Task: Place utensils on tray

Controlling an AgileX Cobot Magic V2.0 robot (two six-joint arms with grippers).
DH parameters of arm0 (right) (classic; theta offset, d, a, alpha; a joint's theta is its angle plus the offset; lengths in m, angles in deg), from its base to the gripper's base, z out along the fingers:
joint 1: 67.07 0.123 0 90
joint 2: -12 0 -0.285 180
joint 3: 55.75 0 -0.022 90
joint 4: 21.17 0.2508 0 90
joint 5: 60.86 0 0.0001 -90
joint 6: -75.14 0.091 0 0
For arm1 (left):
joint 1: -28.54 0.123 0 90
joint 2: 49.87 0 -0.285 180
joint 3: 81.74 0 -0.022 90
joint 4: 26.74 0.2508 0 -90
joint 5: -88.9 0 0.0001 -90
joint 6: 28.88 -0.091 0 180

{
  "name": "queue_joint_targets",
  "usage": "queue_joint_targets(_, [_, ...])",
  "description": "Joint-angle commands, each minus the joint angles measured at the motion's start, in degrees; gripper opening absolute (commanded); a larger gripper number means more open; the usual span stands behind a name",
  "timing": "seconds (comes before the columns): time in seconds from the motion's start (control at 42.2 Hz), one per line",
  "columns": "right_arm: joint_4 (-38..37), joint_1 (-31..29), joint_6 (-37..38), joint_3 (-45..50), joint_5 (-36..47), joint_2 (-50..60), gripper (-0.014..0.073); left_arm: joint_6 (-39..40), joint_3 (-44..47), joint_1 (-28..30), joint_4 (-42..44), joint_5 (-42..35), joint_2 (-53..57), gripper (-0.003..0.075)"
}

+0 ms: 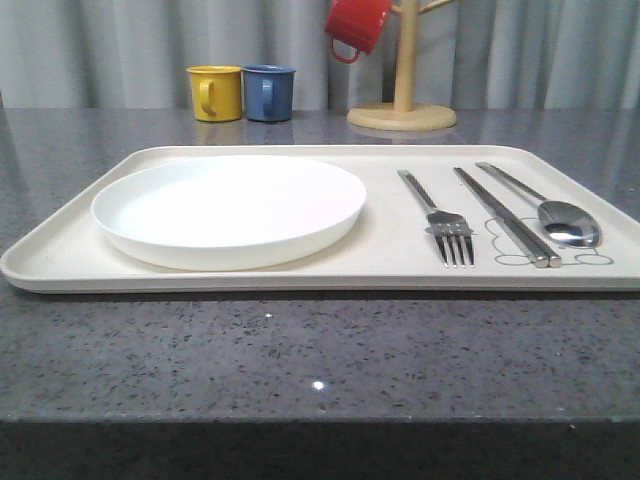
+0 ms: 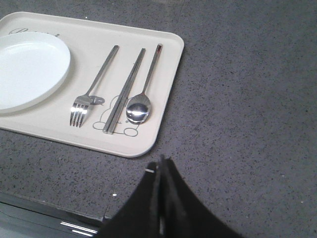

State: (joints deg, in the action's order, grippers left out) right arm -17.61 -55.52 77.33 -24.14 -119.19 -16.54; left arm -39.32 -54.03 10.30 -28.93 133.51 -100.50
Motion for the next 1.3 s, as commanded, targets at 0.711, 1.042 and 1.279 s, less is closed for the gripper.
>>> queue_joint_targets(0.711, [-0.65,0.06,-0.63,-1.32,3.45,-0.59,-0.0067,0.51,17.28,7.21,0.13,-23.8,17.38,-0.002])
queue_joint_targets(1.042, [-0.65,0.06,-0.63,-1.32,3.45,-0.59,-0.0067,0.51,41.4,16.69,0.03,-39.66,37.94,-0.002])
queue_joint_targets(1.279, [-0.65,0.06,-0.63,-1.32,3.45,-0.59,-0.0067,0.51,49.32,16.84,-0.62,-47.81,43.71,-0.002])
